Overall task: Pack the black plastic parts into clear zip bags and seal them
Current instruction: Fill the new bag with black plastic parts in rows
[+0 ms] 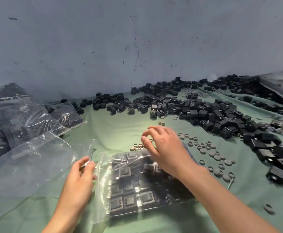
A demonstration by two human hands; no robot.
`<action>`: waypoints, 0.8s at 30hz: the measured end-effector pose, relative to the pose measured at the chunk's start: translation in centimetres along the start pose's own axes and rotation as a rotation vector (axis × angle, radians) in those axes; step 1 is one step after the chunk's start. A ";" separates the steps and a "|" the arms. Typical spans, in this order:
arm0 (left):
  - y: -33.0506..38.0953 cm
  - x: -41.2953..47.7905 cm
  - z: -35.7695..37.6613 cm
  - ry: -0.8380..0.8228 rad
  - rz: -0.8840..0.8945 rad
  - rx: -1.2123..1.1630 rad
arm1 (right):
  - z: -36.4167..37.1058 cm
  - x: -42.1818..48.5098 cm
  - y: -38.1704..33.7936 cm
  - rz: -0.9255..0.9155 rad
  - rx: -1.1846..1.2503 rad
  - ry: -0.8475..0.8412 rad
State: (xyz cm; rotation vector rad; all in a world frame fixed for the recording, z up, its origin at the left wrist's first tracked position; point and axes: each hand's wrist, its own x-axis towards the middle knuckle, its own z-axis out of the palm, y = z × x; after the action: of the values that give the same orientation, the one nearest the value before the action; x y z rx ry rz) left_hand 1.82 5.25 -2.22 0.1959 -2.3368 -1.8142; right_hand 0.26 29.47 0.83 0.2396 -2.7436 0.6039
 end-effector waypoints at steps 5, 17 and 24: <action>4.1 0.3 0.9 0.049 0.364 0.209 | -2.8 0.3 7.4 0.437 0.057 0.047; 10.2 6.3 28.8 -0.701 0.664 0.728 | -2.5 -3.2 18.2 0.767 -0.090 0.127; 9.7 9.8 37.9 -0.785 0.787 1.043 | -3.8 -3.3 21.1 0.630 -0.064 0.245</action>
State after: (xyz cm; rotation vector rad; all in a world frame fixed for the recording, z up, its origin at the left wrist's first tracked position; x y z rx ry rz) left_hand -15.98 41.45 -1.39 -1.3042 -2.9152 -0.1984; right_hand -0.49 50.32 -5.07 -0.6922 -2.5639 0.6379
